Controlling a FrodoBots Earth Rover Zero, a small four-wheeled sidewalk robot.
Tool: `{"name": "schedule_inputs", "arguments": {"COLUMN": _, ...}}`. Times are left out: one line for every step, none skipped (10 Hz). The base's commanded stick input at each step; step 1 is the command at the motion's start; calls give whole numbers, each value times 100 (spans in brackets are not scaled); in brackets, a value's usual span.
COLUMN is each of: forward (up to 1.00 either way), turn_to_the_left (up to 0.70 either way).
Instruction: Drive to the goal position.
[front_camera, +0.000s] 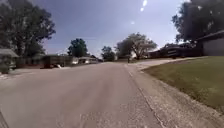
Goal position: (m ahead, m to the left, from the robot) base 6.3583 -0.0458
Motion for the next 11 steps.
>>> {"name": "schedule_inputs", "arguments": {"forward": 70, "turn_to_the_left": 0}}
{"name": "schedule_inputs", "arguments": {"forward": 70, "turn_to_the_left": 0}}
{"name": "schedule_inputs", "arguments": {"forward": 70, "turn_to_the_left": 0}}
{"name": "schedule_inputs", "arguments": {"forward": 70, "turn_to_the_left": 0}}
{"name": "schedule_inputs", "arguments": {"forward": 70, "turn_to_the_left": 0}}
{"name": "schedule_inputs", "arguments": {"forward": 70, "turn_to_the_left": 0}}
{"name": "schedule_inputs", "arguments": {"forward": 70, "turn_to_the_left": 0}}
{"name": "schedule_inputs", "arguments": {"forward": 70, "turn_to_the_left": 0}}
{"name": "schedule_inputs", "arguments": {"forward": 70, "turn_to_the_left": 0}}
{"name": "schedule_inputs", "arguments": {"forward": 70, "turn_to_the_left": 0}}
{"name": "schedule_inputs", "arguments": {"forward": 70, "turn_to_the_left": 0}}
